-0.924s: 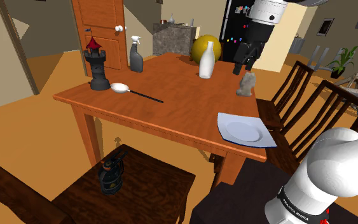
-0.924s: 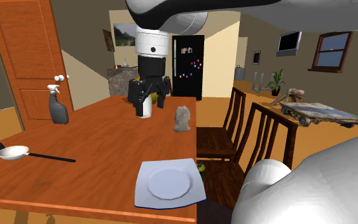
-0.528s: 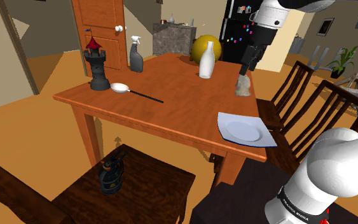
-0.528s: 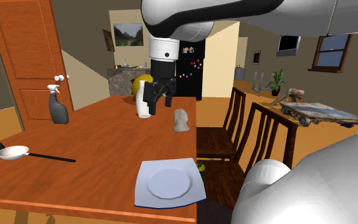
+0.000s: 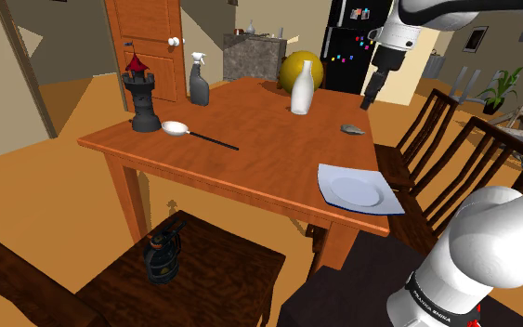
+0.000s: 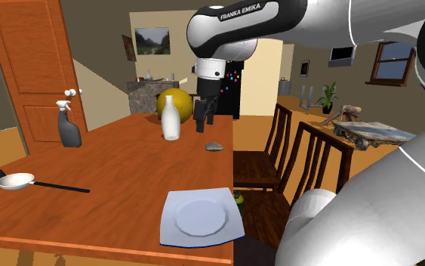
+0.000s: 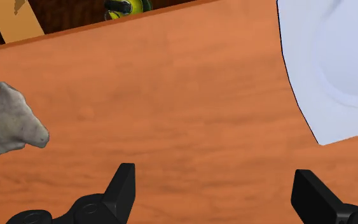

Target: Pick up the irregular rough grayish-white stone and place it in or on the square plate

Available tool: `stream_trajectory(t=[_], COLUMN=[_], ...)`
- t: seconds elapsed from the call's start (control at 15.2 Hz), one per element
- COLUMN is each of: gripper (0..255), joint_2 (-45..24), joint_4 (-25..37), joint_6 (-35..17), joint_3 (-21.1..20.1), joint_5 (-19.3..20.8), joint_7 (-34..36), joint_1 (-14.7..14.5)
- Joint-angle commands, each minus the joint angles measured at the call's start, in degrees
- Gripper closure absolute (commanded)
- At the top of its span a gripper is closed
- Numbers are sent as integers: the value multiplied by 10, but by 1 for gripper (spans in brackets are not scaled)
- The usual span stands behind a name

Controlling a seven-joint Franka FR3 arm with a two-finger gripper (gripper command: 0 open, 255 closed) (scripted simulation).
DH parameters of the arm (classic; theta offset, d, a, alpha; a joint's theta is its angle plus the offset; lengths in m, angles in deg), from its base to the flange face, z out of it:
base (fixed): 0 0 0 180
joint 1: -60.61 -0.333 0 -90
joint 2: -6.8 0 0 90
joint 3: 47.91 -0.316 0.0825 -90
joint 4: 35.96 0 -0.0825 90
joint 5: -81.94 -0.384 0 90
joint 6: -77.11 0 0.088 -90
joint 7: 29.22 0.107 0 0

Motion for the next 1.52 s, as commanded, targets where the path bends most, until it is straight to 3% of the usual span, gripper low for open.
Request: stream_trajectory(t=[0.0,0.46,0.86,1.45], gripper=[0,0,0,0], joint_2=[-26,-158,-328,-336], joint_4=[14,114,242,191], joint_6=[-13,-42,-40,-97], joint_3=[32,147,240,236], joint_5=[4,-28,-136,-143], joint_7=[-52,-237,-424,-429], joint_1=[-5,-36,-45,-42])
